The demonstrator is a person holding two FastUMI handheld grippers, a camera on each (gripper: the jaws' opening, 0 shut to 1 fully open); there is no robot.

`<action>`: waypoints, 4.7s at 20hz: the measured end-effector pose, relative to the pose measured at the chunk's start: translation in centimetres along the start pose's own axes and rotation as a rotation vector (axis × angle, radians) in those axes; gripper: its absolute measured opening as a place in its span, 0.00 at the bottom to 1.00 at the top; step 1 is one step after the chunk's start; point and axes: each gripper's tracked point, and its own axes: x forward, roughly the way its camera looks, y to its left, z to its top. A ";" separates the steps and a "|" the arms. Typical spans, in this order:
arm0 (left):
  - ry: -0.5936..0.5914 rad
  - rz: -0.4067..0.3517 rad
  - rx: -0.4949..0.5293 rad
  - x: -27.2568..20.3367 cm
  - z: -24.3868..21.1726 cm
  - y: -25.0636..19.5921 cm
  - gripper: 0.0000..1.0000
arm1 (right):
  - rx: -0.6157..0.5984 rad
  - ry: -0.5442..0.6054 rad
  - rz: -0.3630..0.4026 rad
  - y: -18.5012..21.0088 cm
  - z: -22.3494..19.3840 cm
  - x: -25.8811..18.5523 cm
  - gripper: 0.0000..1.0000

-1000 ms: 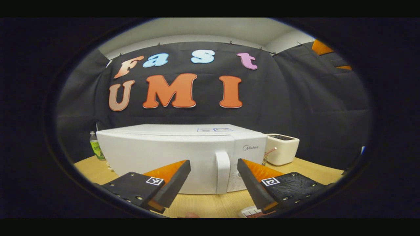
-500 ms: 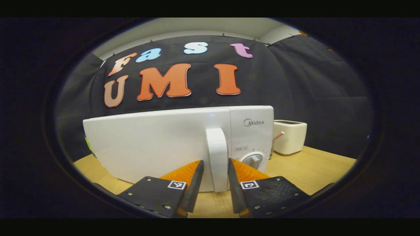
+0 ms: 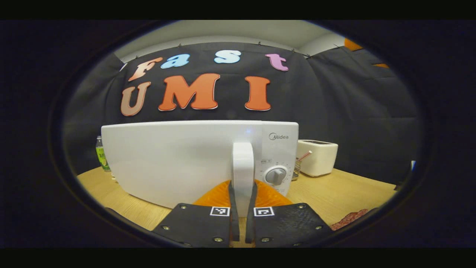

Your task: Open the microwave oven with the left hand, put the food in, and close the microwave oven.

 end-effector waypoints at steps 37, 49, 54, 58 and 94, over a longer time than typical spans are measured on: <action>0.006 0.241 -0.032 -34.3 -0.4 29.3 0.35 | 0.042 0.133 0.191 11.4 -11.0 -3.1 0.95; -0.049 0.380 -0.068 -36.3 1.3 37.8 0.90 | 0.247 0.342 0.094 8.3 -24.1 -3.9 0.94; -0.053 0.384 -0.070 -35.3 1.8 39.1 0.90 | 0.422 0.423 0.042 7.2 -29.2 -4.3 0.95; -0.041 0.396 -0.071 -35.1 1.8 40.1 0.90 | 0.564 0.485 0.011 6.8 -33.1 -4.9 0.95; -0.016 0.394 -0.062 -36.1 0.9 43.2 0.90 | 0.942 0.275 0.185 24.1 -22.1 1.6 0.05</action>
